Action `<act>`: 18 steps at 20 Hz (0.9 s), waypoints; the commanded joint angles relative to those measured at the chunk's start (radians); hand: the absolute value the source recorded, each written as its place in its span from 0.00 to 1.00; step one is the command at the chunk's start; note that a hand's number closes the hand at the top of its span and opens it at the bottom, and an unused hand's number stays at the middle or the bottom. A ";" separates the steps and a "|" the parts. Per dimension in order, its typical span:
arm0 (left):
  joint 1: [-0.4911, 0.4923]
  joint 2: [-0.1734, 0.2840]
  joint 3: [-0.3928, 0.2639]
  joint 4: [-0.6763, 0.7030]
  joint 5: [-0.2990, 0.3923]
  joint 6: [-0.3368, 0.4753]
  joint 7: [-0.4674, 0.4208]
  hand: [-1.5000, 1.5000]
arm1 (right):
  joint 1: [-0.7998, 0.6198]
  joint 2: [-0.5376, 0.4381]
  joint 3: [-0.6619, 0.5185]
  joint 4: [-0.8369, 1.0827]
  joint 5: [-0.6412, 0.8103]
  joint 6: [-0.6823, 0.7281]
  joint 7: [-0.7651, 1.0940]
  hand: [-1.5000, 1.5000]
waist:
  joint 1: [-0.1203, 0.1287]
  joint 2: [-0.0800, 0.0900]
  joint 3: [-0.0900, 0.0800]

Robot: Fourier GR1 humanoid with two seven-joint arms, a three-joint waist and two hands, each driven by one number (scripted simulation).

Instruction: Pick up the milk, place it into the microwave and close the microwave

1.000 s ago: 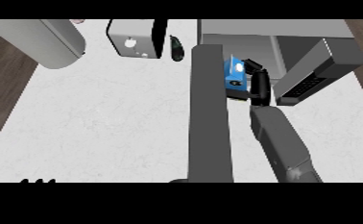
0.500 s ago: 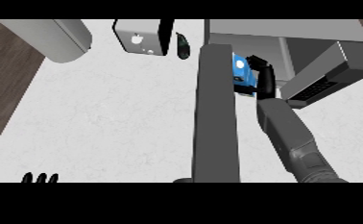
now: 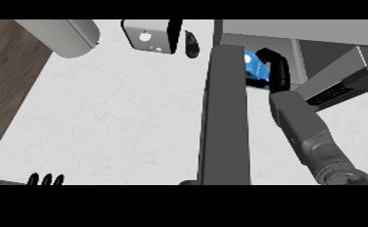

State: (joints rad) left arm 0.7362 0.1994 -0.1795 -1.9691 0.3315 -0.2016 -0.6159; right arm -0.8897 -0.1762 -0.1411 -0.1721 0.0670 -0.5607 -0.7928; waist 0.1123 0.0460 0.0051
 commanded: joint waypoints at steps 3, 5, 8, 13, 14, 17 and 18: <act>-0.014 -0.006 -0.001 0.003 -0.002 0.000 -0.005 0.00 | -0.041 -0.028 -0.018 0.014 0.002 -0.054 -0.037 1.00 | 0.013 0.006 0.001; -0.026 -0.004 0.013 0.016 0.014 -0.007 -0.007 0.00 | -0.082 -0.034 -0.046 0.005 -0.024 -0.027 -0.017 1.00 | 0.020 0.009 0.001; -0.027 0.000 0.017 0.037 0.006 -0.018 -0.027 0.00 | -0.066 -0.022 -0.078 -0.012 -0.050 -0.042 -0.072 1.00 | 0.028 0.013 0.002; -0.044 0.008 0.016 0.023 0.005 -0.010 0.007 0.00 | -0.084 -0.027 -0.064 0.003 -0.008 -0.209 -0.086 1.00 | 0.034 0.019 0.001; -0.041 0.005 0.016 0.046 -0.009 -0.005 -0.001 0.00 | -0.083 -0.048 -0.065 0.001 -0.004 -0.233 -0.091 1.00 | 0.030 0.017 0.000; -0.051 0.019 0.029 0.040 0.013 -0.021 0.007 0.00 | -0.071 -0.055 -0.080 0.004 -0.005 -0.296 -0.094 1.00 | 0.039 0.026 0.002; -0.063 0.003 0.023 0.062 0.013 -0.013 0.004 0.00 | -0.105 -0.077 -0.080 0.008 -0.003 -0.281 -0.064 1.00 | 0.042 0.027 0.000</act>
State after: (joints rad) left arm 0.6867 0.2054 -0.1599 -1.9243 0.3381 -0.2135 -0.6141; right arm -0.9751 -0.2272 -0.2131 -0.1717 0.0576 -0.7496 -0.8387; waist 0.1472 0.0679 0.0060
